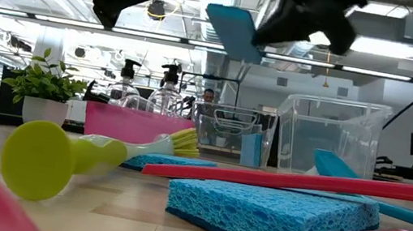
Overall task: Pick & Place Kitchen Sink Supplies
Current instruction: Put the blue sponge into the left transparent bin
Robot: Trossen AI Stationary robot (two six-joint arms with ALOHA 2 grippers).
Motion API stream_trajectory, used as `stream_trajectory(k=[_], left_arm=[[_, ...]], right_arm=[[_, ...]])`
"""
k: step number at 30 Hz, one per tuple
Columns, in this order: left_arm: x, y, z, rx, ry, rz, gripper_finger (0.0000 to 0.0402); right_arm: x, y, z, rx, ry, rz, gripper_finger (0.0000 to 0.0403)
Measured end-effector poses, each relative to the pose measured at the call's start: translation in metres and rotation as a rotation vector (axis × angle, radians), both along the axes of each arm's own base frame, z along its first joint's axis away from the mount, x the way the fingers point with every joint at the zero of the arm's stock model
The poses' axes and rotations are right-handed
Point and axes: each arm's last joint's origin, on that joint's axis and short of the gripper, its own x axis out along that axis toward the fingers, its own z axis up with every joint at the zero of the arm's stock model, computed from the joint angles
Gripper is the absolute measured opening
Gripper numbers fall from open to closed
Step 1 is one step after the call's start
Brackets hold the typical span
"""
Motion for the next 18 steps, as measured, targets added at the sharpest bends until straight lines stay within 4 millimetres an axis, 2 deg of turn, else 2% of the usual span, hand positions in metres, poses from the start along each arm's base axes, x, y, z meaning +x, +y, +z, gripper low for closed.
stream_trajectory(k=[6, 12, 18], left_arm=[[0.0, 0.0, 0.0, 0.0, -0.001, 0.0, 0.0266], [0.0, 0.0, 0.0, 0.0, 0.0, 0.0, 0.0266], [0.0, 0.0, 0.0, 0.0, 0.0, 0.0, 0.0266]], right_arm=[[0.008, -0.049, 0.015, 0.067, -0.171, -0.18, 0.0], [0.014, -0.108, 0.006, 0.237, -0.238, -0.313, 0.0], [0.013, -0.157, -0.014, 0.288, -0.223, -0.477, 0.0]])
